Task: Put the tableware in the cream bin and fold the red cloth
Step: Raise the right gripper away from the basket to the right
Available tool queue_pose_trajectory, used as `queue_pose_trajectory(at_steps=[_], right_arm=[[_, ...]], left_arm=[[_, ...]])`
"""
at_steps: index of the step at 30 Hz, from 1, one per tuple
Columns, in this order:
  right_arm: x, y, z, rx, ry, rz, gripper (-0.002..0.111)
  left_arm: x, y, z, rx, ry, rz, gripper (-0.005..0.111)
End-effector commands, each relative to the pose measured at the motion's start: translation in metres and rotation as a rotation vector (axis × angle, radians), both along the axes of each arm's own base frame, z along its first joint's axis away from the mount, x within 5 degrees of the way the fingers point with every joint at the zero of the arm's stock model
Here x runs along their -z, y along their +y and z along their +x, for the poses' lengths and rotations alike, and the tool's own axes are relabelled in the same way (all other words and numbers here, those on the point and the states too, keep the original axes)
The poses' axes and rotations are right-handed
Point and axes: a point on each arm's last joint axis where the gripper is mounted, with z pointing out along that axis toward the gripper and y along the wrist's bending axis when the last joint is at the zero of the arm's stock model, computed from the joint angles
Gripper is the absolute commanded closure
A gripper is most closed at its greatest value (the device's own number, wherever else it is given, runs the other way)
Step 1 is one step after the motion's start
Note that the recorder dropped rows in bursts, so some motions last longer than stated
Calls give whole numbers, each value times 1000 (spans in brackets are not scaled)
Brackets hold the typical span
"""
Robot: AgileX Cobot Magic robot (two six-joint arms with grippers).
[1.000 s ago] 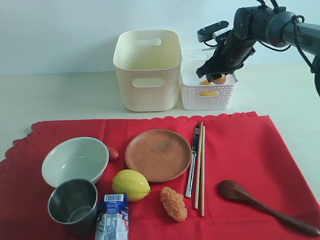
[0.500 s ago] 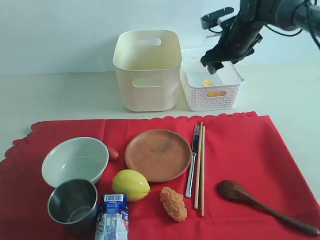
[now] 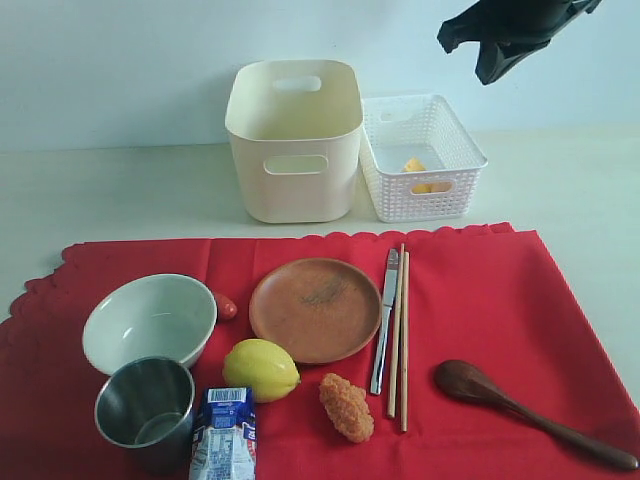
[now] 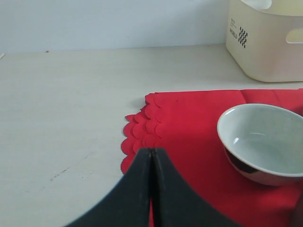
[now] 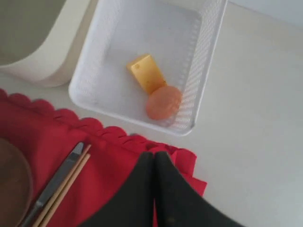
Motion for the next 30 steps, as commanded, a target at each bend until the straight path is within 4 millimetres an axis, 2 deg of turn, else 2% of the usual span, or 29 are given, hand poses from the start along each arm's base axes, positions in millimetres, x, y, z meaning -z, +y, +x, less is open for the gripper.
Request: queue_pose_trajectory(at_steps=[1,17,23,30], right_arm=[[-10,-3,-27,8,-22,56,108],[26,-23,-129,27,-81,66,108],[37,-29,-154,34,-99,67,108],[41,-29,-173,48,-117,124,108]], left_arm=[[0,0,0,1,-11,-10,107],[0,0,0,1,-11,-10,107],[0,0,0,1,-11,-10,107],[0,0,0,1,-11,-10,107]])
